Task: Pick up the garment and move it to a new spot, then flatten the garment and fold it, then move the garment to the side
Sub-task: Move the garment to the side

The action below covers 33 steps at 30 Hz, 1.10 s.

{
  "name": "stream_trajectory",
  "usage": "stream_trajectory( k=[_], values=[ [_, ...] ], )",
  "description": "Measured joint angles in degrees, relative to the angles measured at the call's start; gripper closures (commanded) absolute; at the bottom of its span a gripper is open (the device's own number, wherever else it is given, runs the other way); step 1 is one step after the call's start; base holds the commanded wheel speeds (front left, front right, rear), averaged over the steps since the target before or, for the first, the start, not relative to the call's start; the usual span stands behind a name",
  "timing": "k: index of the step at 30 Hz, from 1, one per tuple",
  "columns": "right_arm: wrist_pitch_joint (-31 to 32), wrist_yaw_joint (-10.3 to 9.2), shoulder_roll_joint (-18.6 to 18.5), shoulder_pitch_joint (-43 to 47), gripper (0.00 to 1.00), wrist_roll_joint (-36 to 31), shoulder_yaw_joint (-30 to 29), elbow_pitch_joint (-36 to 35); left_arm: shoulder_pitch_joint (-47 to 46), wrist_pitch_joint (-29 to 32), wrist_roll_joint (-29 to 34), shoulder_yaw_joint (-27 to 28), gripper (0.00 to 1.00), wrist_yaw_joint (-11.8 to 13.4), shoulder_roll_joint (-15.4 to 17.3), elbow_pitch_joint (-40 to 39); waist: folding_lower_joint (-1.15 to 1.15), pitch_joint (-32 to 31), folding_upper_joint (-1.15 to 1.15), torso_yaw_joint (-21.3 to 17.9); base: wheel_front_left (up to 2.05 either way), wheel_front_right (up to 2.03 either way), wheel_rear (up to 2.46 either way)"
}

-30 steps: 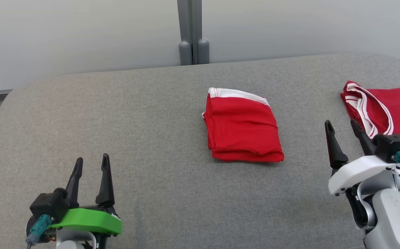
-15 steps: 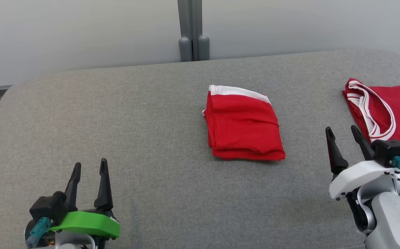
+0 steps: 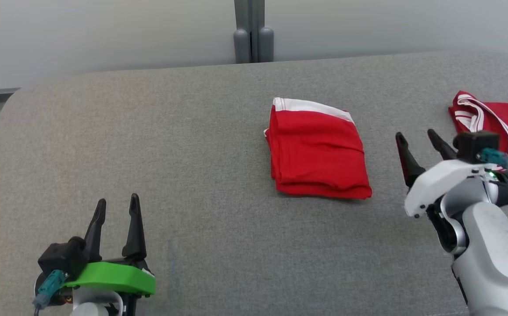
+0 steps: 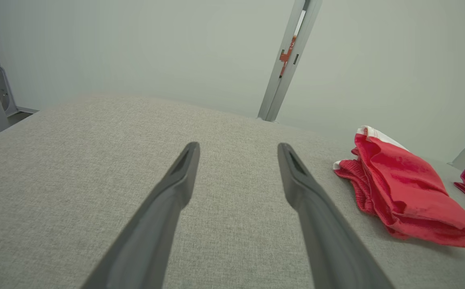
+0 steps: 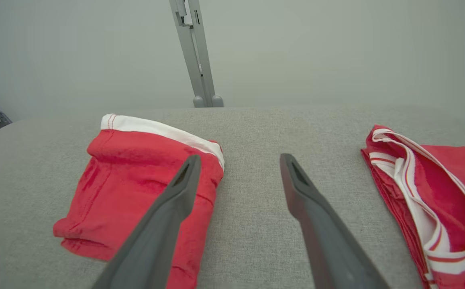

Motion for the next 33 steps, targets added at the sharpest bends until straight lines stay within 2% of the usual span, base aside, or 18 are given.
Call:
stream_trajectory(
  k=[6, 10, 17, 23, 24, 25, 26, 27, 31, 33],
  values=[
    [15.3, 0.00, 0.3, -7.2, 0.00, 4.5, 0.3, 5.6, -2.2, 0.0, -1.1, -1.6, 0.00, 0.0, 0.0, -1.3, 0.00, 2.2, 0.00, 2.2, 0.00, 0.00, 0.00],
    [21.1, 0.00, 0.3, -10.0, 0.00, 3.5, -1.3, 11.0, -3.4, 0.0, -1.8, -2.7, 0.00, 0.0, 0.0, -1.6, 0.00, 3.9, 0.00, 4.6, 0.00, 0.00, 0.00],
    [22.9, 0.00, 2.2, -12.8, 0.00, 1.1, -5.8, 18.1, -4.3, 0.0, -2.9, -3.1, 0.00, 0.0, 0.0, -1.9, 0.00, 7.3, 0.00, 8.5, 0.00, 0.00, 0.00],
    [23.6, -0.04, 3.0, -14.6, 0.00, -0.5, -6.6, 21.4, -5.1, 0.0, -3.7, -3.4, 0.00, 0.0, 0.0, -2.3, 0.00, 10.0, 0.00, 11.0, 0.00, 0.00, 0.00],
    [23.8, -0.13, 2.9, -14.9, 0.35, -0.6, -6.1, 21.6, -5.1, 0.0, -3.7, -3.4, 0.00, 0.0, 0.0, -2.3, 0.00, 10.3, 0.00, 11.2, 0.00, 0.00, 0.00],
    [24.3, -0.20, 2.6, -15.1, 0.60, -0.7, -5.3, 21.6, -5.2, 0.0, -3.8, -3.4, 0.00, 0.0, 0.0, -2.3, 0.00, 10.7, 0.00, 11.5, 0.00, 0.00, 0.00],
    [24.6, -0.20, 2.1, -15.2, 0.96, -1.1, -4.1, 21.6, -5.3, 0.0, -3.8, -3.6, 0.00, 0.0, 0.0, -2.4, 0.00, 11.0, 0.00, 11.7, 0.00, 0.00, 0.00],
    [24.9, -0.20, 1.6, -15.5, 1.00, -1.3, -2.9, 21.4, -5.5, 0.0, -4.0, -3.7, 0.00, 0.0, 0.0, -2.5, 0.00, 11.3, 0.00, 11.9, 0.00, 0.00, 0.00],
    [26.3, 0.00, -0.7, -16.3, 1.00, -2.8, 3.9, 19.6, -5.8, 0.0, -4.3, -4.0, 0.00, 0.0, 0.0, -2.8, 0.00, 11.8, 0.00, 11.8, 0.00, 0.00, 0.00],
    [27.5, 0.08, -3.0, -17.0, 1.00, -3.1, 8.2, 17.7, -5.8, 0.0, -4.3, -4.0, 0.00, 0.0, 0.0, -3.2, 0.00, 11.8, 0.00, 11.2, 0.00, 0.00, 0.00]
  ],
)
